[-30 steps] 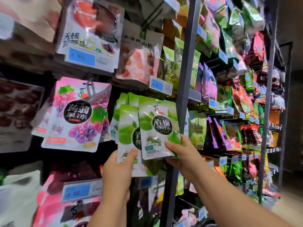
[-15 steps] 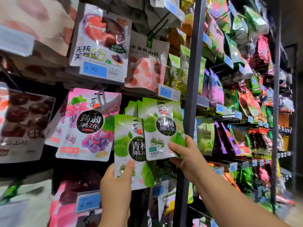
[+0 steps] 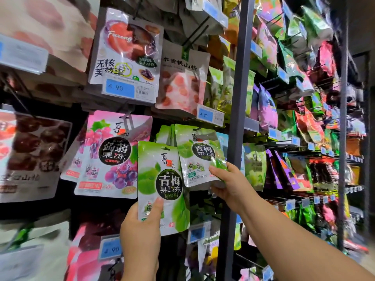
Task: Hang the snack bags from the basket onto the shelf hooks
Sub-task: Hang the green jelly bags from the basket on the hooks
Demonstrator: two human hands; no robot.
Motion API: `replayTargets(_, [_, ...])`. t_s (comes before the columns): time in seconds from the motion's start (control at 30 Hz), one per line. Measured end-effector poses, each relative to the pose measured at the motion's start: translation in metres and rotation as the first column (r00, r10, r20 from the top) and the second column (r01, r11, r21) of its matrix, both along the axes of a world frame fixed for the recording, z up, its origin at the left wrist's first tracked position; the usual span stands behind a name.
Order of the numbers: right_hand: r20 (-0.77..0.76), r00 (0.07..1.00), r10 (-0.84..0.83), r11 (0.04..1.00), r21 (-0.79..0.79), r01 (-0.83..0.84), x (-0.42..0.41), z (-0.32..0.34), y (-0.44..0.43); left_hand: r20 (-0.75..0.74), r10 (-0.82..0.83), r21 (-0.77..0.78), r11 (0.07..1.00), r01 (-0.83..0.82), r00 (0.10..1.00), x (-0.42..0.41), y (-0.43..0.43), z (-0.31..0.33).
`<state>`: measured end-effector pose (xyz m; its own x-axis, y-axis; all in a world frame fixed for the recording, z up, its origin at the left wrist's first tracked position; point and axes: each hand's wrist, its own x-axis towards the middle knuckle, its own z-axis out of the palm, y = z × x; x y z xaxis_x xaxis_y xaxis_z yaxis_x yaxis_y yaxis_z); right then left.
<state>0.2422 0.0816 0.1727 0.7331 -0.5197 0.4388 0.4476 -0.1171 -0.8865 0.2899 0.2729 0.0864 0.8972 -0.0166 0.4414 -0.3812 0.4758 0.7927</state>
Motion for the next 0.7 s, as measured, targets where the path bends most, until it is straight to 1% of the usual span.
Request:
replayTargets(0.2, [-0.039,0.999,-0.029,0.999,0.019,0.030,0.009,-0.001,0.000,0.024,0.124,0.107,0.986,-0.126,0.992,0.011,0.013,-0.005])
replayTargets(0.33, [-0.068,0.992,-0.110,0.993,-0.037,0.108,0.013,-0.007,-0.001,0.045,0.121,0.113,0.986,-0.125,0.992,0.013,0.027,-0.008])
replayTargets(0.47, [-0.110,0.981,-0.162,0.986,-0.047,0.158,0.013,-0.013,0.002,0.068,0.122,0.127,0.983,-0.130,0.990,0.009,0.033,-0.008])
replayTargets(0.5, [-0.129,0.970,-0.208,0.976,-0.094,0.197,0.011,-0.014,0.004,0.068,0.112,0.134,0.984,-0.120,0.991,0.009,0.033,-0.007])
replayTargets(0.53, [-0.150,0.947,-0.283,0.949,-0.182,0.255,0.009,-0.015,0.005,0.065,0.103,0.136,0.984,-0.111,0.993,0.008,0.032,-0.006])
replayTargets(0.6, [-0.151,0.872,-0.467,0.836,-0.397,0.379,0.001,-0.016,0.010,0.048,0.078,0.111,0.990,-0.083,0.996,0.011,0.027,-0.007])
replayTargets(0.63, [-0.110,0.845,-0.523,0.779,-0.463,0.422,-0.003,-0.017,0.013,0.025,0.059,0.095,0.994,-0.062,0.998,0.011,0.023,-0.008])
replayTargets(0.7, [-0.008,0.829,-0.560,0.709,-0.522,0.474,-0.012,-0.019,0.022,0.020,0.028,0.053,0.998,-0.029,0.999,0.005,0.017,-0.005])
